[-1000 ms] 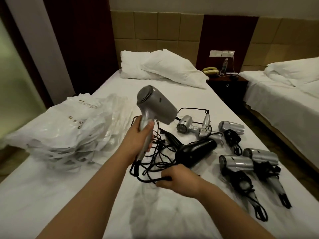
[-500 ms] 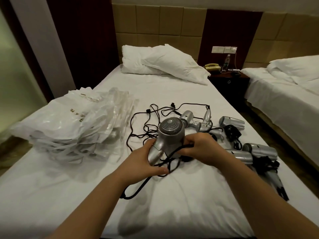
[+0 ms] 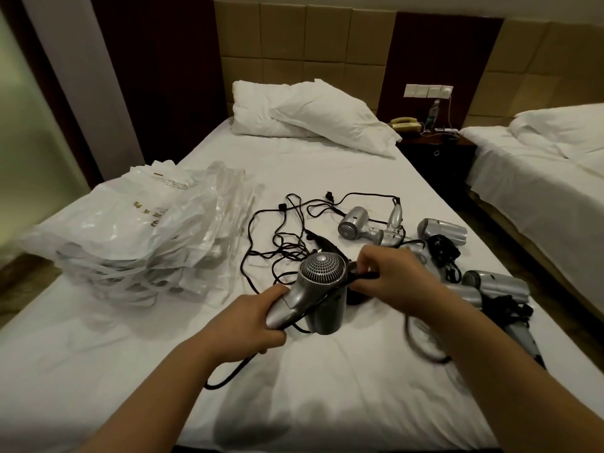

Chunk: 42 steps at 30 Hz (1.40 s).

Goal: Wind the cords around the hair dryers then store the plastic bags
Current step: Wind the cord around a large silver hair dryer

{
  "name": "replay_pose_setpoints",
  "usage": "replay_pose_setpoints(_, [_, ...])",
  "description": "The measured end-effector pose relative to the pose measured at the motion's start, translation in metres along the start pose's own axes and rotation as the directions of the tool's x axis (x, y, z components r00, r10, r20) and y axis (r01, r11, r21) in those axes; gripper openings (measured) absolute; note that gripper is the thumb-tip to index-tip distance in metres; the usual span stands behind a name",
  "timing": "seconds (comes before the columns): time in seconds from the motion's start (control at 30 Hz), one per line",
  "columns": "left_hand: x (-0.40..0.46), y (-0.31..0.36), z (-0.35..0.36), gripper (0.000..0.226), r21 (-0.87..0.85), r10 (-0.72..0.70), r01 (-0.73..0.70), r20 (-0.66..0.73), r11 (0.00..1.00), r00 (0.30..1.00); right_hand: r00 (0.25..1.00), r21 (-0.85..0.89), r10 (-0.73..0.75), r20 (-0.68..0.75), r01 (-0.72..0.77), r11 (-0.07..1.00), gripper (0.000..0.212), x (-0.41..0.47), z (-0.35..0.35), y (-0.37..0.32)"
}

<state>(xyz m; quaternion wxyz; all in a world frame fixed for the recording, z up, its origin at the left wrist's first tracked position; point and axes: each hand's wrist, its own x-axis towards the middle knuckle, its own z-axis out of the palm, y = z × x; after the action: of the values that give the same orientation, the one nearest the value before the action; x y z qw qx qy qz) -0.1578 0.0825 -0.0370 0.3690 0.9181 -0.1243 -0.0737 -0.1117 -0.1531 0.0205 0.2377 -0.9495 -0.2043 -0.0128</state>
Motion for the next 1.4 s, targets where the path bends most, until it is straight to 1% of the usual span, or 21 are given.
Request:
replay_pose_setpoints(0.03, [-0.001,-0.001,-0.002,0.048,0.042,0.002,-0.003,0.020,0.999,1.000,1.000,-0.009,-0.025,-0.014,0.025,1.000,0.031,0.000,-0.004,-0.003])
replay_pose_setpoints(0.1, [-0.003,-0.002,-0.006,0.049,0.160,0.008,-0.020,0.074,0.987,0.997,0.997,0.041,-0.056,0.044,0.054,0.998,0.028,0.000,-0.011,-0.005])
replay_pose_setpoints(0.2, [-0.009,0.002,-0.010,0.054,0.241,0.006,-0.047,0.168,0.970,0.986,0.982,0.254,-0.043,0.184,-0.005,0.967,0.024,0.001,-0.019,-0.003])
replay_pose_setpoints(0.27, [-0.012,0.006,-0.012,0.056,0.170,0.012,-0.054,0.241,0.984,0.970,0.978,0.312,-0.036,0.204,-0.031,0.949,0.022,0.003,-0.020,-0.002])
replay_pose_setpoints(0.43, [-0.022,0.030,-0.022,0.048,-0.121,0.097,-0.053,0.386,0.991,0.917,0.968,0.361,0.009,0.251,-0.102,0.927,0.021,0.008,-0.011,0.000])
replay_pose_setpoints(0.53, [-0.025,0.042,-0.030,0.044,-0.311,0.150,-0.012,0.422,0.950,0.894,0.940,0.516,-0.009,0.340,-0.178,0.838,0.017,0.003,-0.007,0.004])
replay_pose_setpoints(0.57, [-0.025,0.044,-0.032,0.046,-0.367,0.170,-0.008,0.413,0.930,0.895,0.935,0.583,-0.022,0.354,-0.202,0.787,0.021,0.001,-0.007,0.004])
replay_pose_setpoints(0.67, [-0.020,0.047,-0.034,0.052,-0.529,0.208,-0.020,0.299,0.848,0.931,0.938,0.736,-0.038,0.345,-0.245,0.631,0.052,-0.013,0.001,0.005])
replay_pose_setpoints(0.7, [-0.018,0.046,-0.034,0.057,-0.577,0.197,-0.018,0.250,0.816,0.948,0.941,0.762,-0.062,0.333,-0.230,0.606,0.054,-0.018,0.008,0.005])
replay_pose_setpoints(0.77, [-0.013,0.045,-0.033,0.066,-0.655,0.151,-0.017,0.149,0.756,0.977,0.952,0.789,-0.072,0.297,-0.203,0.579,0.040,-0.024,0.027,0.002])
replay_pose_setpoints(0.83, [-0.009,0.044,-0.029,0.067,-0.712,0.107,-0.031,0.062,0.702,0.992,0.947,0.721,-0.064,0.314,-0.194,0.665,0.017,-0.026,0.044,-0.002])
replay_pose_setpoints(0.93, [-0.003,0.047,-0.022,0.045,-0.750,0.054,-0.086,-0.067,0.656,0.996,0.881,0.560,-0.066,0.469,-0.238,0.793,0.017,-0.026,0.068,-0.003])
replay_pose_setpoints(1.0, [0.002,0.048,-0.022,0.033,-0.759,-0.008,-0.118,-0.160,0.641,0.987,0.835,0.500,-0.051,0.547,-0.277,0.821,0.018,-0.029,0.079,0.001])
replay_pose_setpoints(1.07, [0.005,0.049,-0.024,0.030,-0.739,-0.048,-0.141,-0.229,0.659,0.972,0.836,0.530,-0.052,0.546,-0.297,0.794,0.019,-0.033,0.081,0.004])
replay_pose_setpoints(1.13, [0.006,0.050,-0.025,0.033,-0.691,-0.069,-0.144,-0.271,0.709,0.960,0.858,0.653,-0.078,0.508,-0.324,0.684,0.008,-0.038,0.077,0.006])
replay_pose_setpoints(1.17, [0.006,0.049,-0.024,0.036,-0.670,-0.085,-0.138,-0.289,0.730,0.954,0.876,0.734,-0.087,0.474,-0.339,0.588,0.007,-0.040,0.074,0.008])
replay_pose_setpoints(1.23, [0.007,0.046,-0.021,0.037,-0.648,-0.122,-0.134,-0.334,0.750,0.935,0.925,0.894,-0.052,0.376,-0.347,0.285,0.025,-0.042,0.070,0.014])
replay_pose_setpoints(1.27, [0.008,0.044,-0.020,0.035,-0.647,-0.140,-0.137,-0.358,0.750,0.923,0.947,0.939,0.006,0.321,-0.319,0.127,0.029,-0.043,0.069,0.017])
replay_pose_setpoints(1.3, [0.010,0.041,-0.019,0.031,-0.651,-0.157,-0.142,-0.378,0.746,0.912,0.956,0.957,0.065,0.287,-0.288,0.008,0.031,-0.043,0.069,0.020])
replay_pose_setpoints(1.33, [0.011,0.039,-0.019,0.028,-0.653,-0.172,-0.143,-0.393,0.743,0.904,0.955,0.961,0.108,0.274,-0.271,-0.049,0.035,-0.043,0.068,0.020])
replay_pose_setpoints(1.4, [0.013,0.036,-0.016,0.028,-0.633,-0.183,-0.139,-0.415,0.762,0.891,0.936,0.953,0.191,0.296,-0.302,-0.002,0.041,-0.041,0.066,0.019])
